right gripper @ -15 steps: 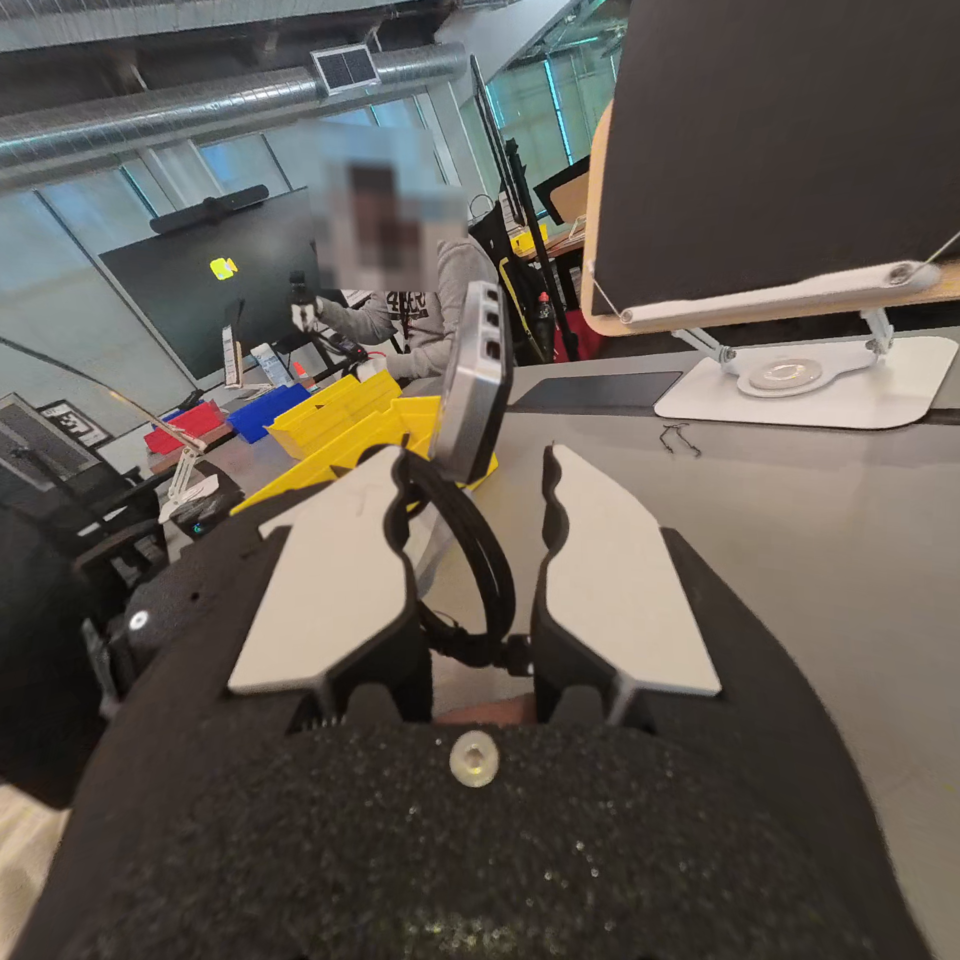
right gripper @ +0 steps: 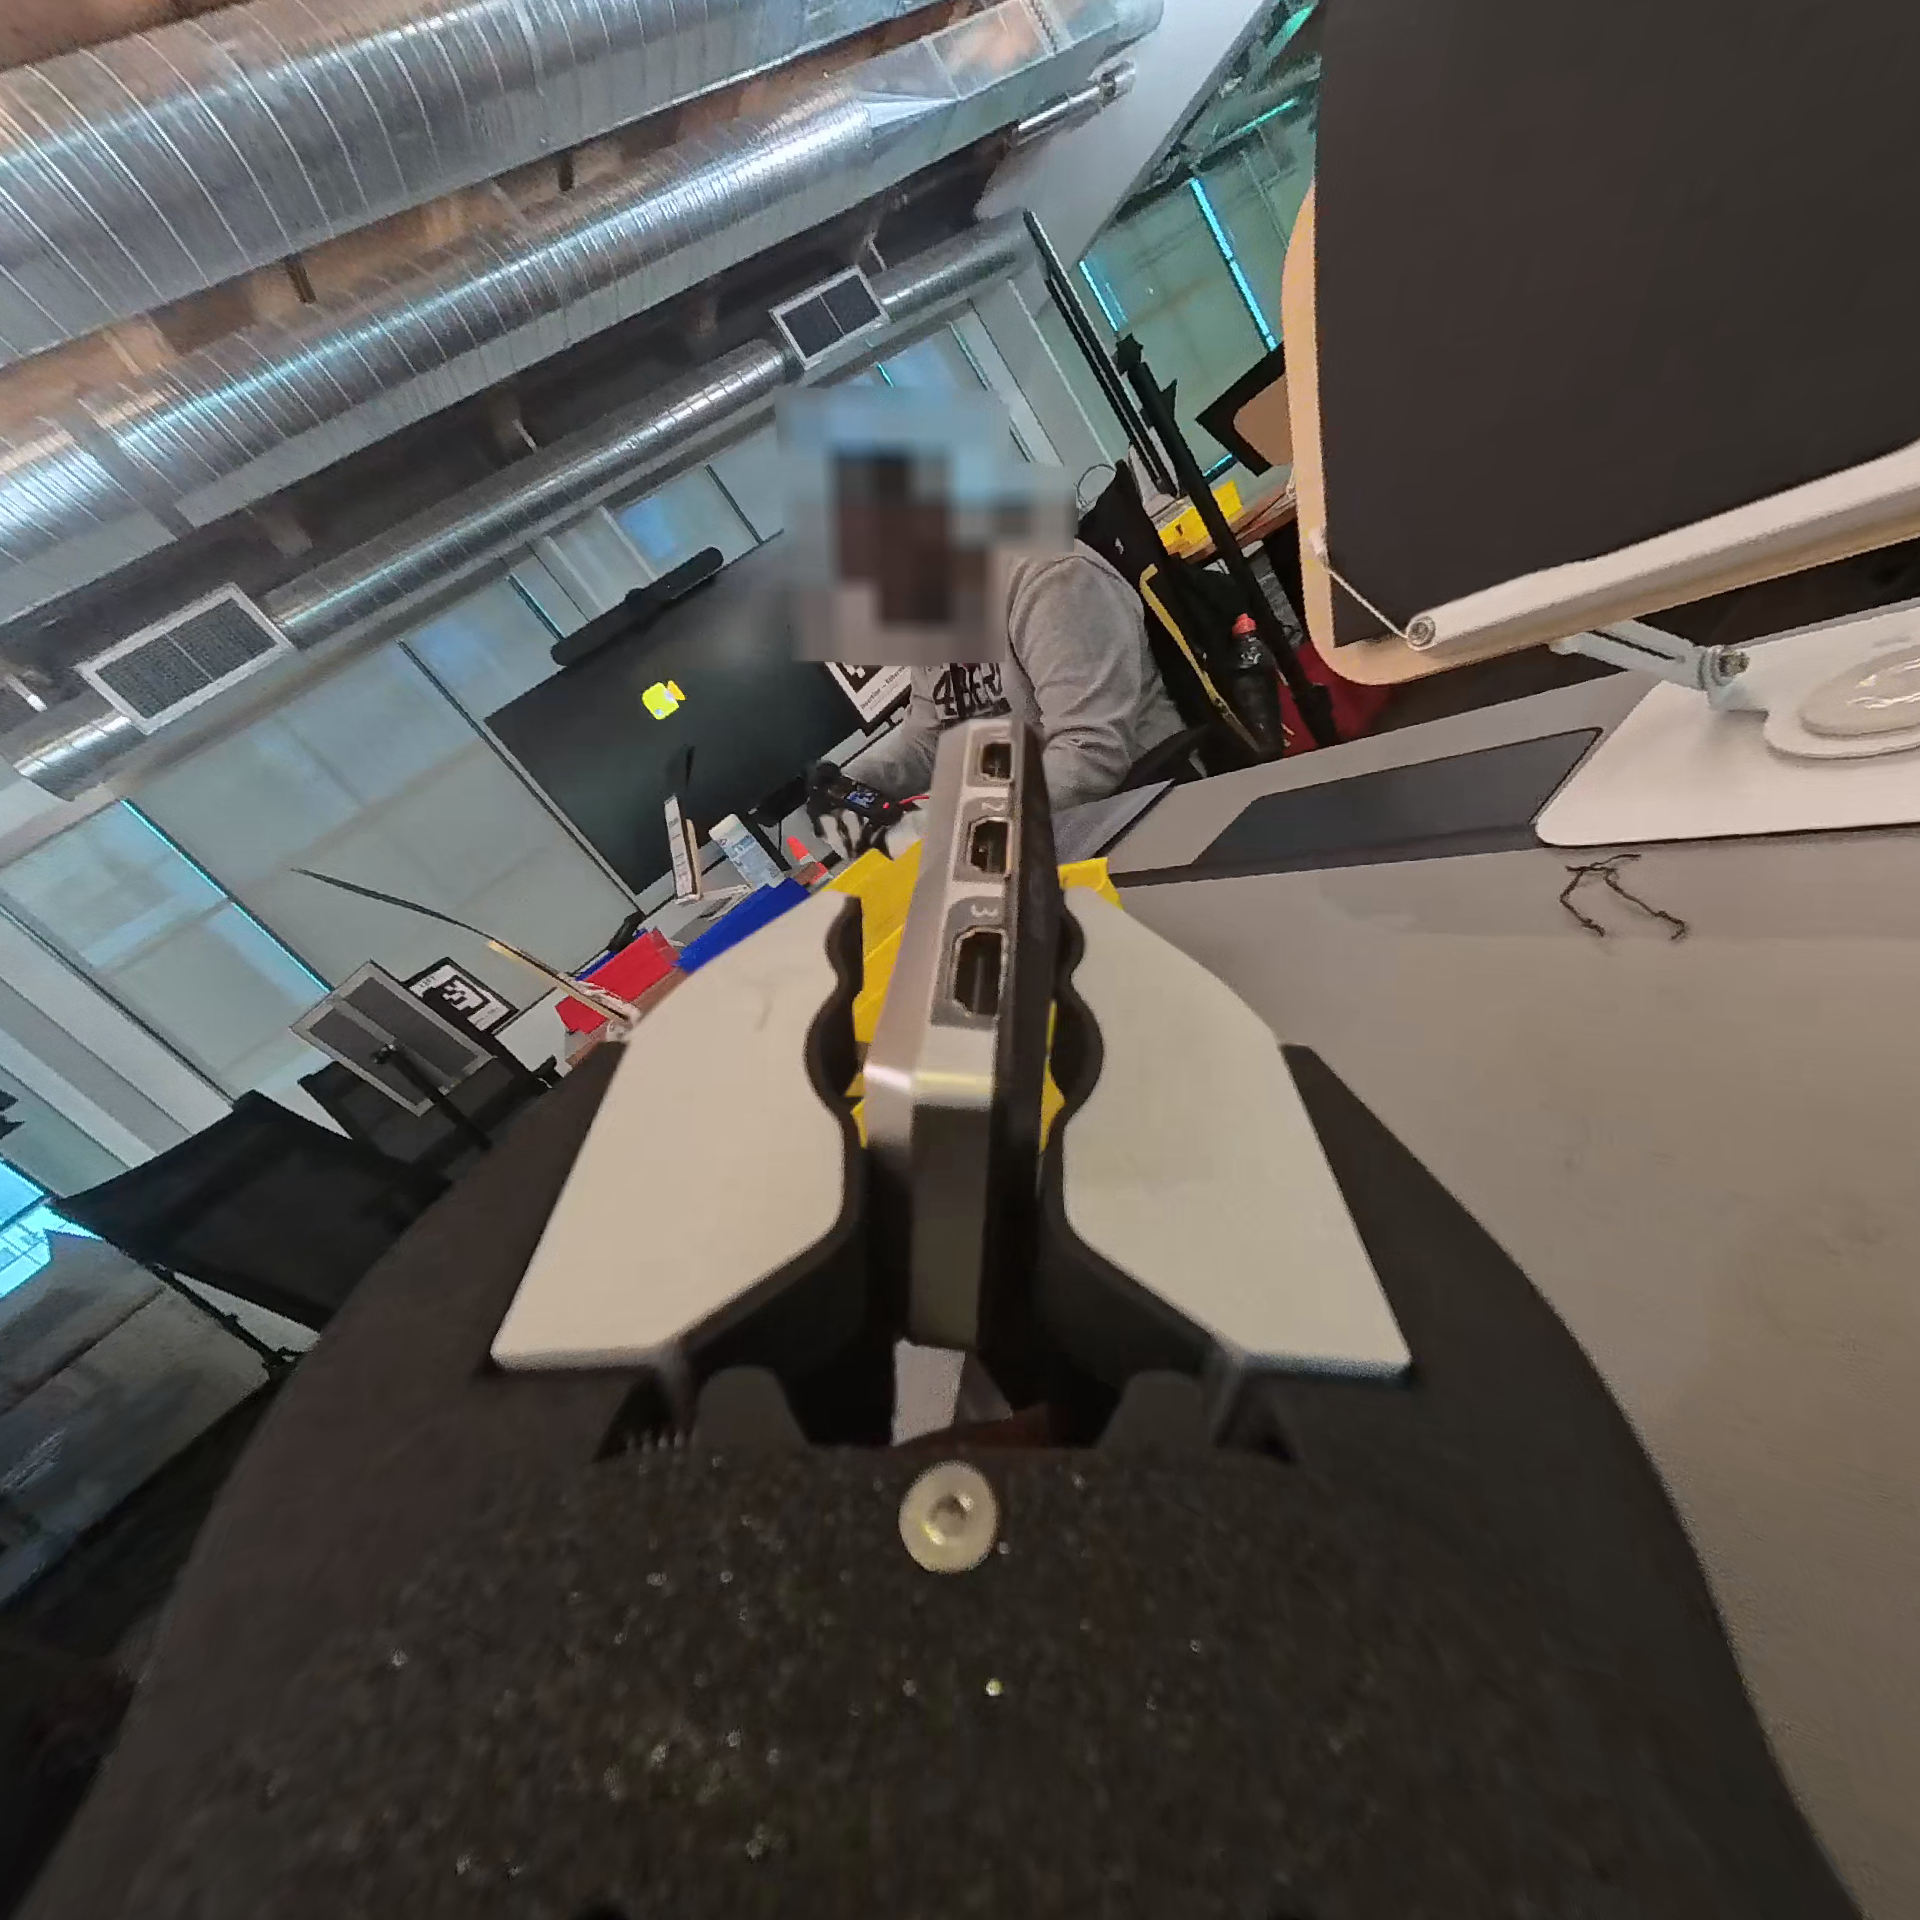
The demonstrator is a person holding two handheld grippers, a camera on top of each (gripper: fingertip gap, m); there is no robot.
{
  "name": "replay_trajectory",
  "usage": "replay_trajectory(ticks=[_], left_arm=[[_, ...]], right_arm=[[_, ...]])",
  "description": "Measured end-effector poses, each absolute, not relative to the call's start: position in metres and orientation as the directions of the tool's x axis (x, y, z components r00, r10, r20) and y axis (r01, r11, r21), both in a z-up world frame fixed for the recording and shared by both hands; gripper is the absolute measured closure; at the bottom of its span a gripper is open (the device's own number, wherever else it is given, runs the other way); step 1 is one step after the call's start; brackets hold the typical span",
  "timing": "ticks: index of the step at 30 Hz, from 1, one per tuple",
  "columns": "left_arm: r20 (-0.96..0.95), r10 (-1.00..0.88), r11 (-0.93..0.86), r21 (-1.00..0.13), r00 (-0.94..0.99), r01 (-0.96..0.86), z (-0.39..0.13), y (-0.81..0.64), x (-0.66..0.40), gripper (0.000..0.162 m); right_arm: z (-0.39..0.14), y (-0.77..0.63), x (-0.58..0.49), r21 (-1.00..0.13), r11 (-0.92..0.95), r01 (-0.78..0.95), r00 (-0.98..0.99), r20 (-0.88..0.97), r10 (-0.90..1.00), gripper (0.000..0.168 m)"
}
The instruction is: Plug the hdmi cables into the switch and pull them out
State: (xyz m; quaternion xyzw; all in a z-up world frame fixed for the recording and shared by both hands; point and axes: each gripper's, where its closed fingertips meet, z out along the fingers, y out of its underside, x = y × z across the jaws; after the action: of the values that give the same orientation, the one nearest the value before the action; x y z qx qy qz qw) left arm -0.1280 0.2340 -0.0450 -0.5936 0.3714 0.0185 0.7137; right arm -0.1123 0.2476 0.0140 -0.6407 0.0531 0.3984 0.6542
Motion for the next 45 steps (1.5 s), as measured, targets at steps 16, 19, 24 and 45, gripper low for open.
replay_trajectory(ticks=[16,19,24,45], left_arm=[[-0.051,-0.856,-0.095,-0.963,0.514,-0.253,-0.04,0.214,-0.164,0.114],[-0.005,-0.948,-0.08,-0.964,0.319,-0.253,-0.016,0.215,-0.168,0.108],[-0.147,-0.981,0.095,-0.929,0.123,-0.356,-0.026,0.198,-0.174,0.109],[-0.611,-0.792,0.476,-0.61,-0.007,-0.633,-0.074,0.199,-0.171,0.138]], right_arm=[[0.027,0.242,-0.138,-0.966,0.128,0.225,0.679,0.25,0.691,0.135],[0.007,0.217,-0.157,-0.938,0.153,0.311,0.525,0.304,0.795,0.136],[-0.017,0.183,-0.177,-0.909,0.181,0.375,0.342,0.317,0.885,0.136],[-0.067,0.186,-0.151,-0.59,0.182,0.786,0.291,0.615,0.733,0.146]])
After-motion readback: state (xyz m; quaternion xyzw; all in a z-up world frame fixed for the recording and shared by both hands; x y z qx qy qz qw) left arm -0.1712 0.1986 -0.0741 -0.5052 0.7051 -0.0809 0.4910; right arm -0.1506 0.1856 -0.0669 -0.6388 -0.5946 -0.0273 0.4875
